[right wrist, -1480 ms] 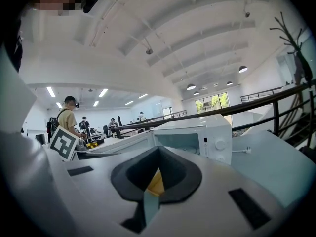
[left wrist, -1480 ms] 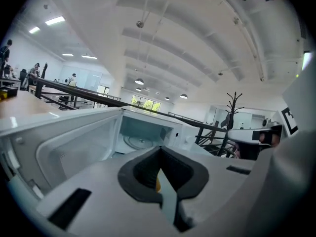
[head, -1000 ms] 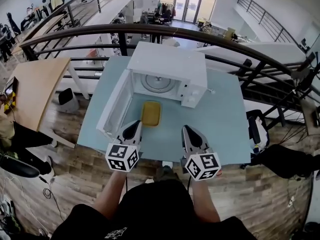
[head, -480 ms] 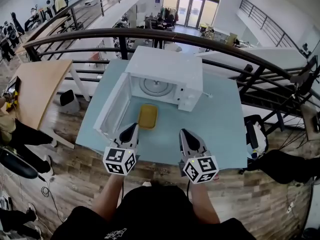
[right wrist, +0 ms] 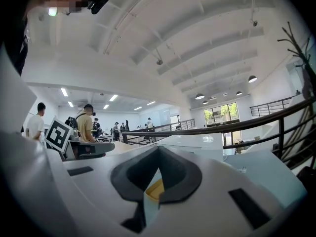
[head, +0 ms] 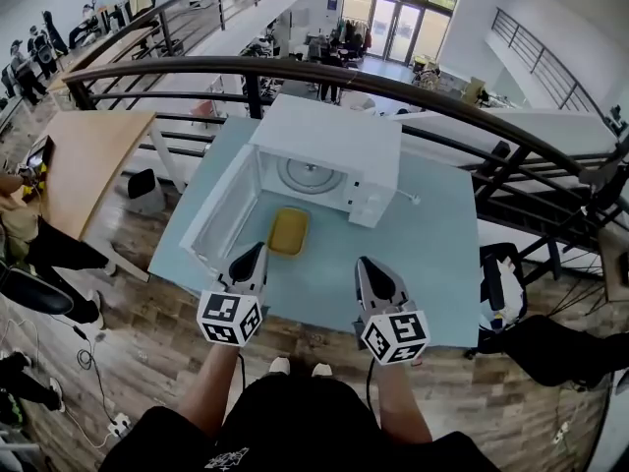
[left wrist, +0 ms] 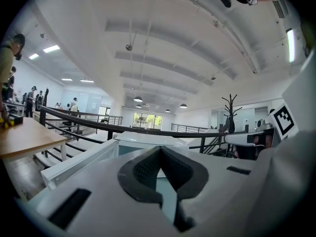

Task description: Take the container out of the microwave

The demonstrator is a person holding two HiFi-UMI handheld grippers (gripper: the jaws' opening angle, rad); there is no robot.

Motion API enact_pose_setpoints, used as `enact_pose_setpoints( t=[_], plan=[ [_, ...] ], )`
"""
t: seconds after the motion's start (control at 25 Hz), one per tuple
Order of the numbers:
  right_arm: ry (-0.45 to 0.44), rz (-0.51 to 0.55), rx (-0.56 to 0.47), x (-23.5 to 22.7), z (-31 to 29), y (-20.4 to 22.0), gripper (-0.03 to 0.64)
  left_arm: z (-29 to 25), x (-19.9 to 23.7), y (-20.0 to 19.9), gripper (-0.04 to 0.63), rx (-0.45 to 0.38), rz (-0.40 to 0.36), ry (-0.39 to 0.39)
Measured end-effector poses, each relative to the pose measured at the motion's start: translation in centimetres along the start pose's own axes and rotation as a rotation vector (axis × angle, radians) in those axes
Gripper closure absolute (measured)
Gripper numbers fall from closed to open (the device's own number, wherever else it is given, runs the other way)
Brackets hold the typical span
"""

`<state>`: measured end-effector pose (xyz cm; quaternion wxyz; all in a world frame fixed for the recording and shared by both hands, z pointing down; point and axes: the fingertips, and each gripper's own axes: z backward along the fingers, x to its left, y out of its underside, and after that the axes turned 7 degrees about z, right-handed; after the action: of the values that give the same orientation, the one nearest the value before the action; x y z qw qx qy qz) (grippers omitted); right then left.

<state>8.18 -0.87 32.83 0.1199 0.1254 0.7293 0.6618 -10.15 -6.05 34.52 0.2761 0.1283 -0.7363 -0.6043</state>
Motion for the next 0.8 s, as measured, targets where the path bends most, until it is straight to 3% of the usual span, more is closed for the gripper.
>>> enact_pose_setpoints(
  t=[0.44, 0.8],
  plan=[
    [-0.022, 0.006, 0.002, -0.7, 0.5, -0.1, 0.611, 1.1, 0.1, 0.6, 0.588, 0.013, -0.005, -0.064],
    [-0.016, 0.004, 0.021, -0.8, 0.5, 0.6, 0.611, 0.9, 0.0, 1.0, 0.588, 0.023, -0.005, -0.064]
  ],
)
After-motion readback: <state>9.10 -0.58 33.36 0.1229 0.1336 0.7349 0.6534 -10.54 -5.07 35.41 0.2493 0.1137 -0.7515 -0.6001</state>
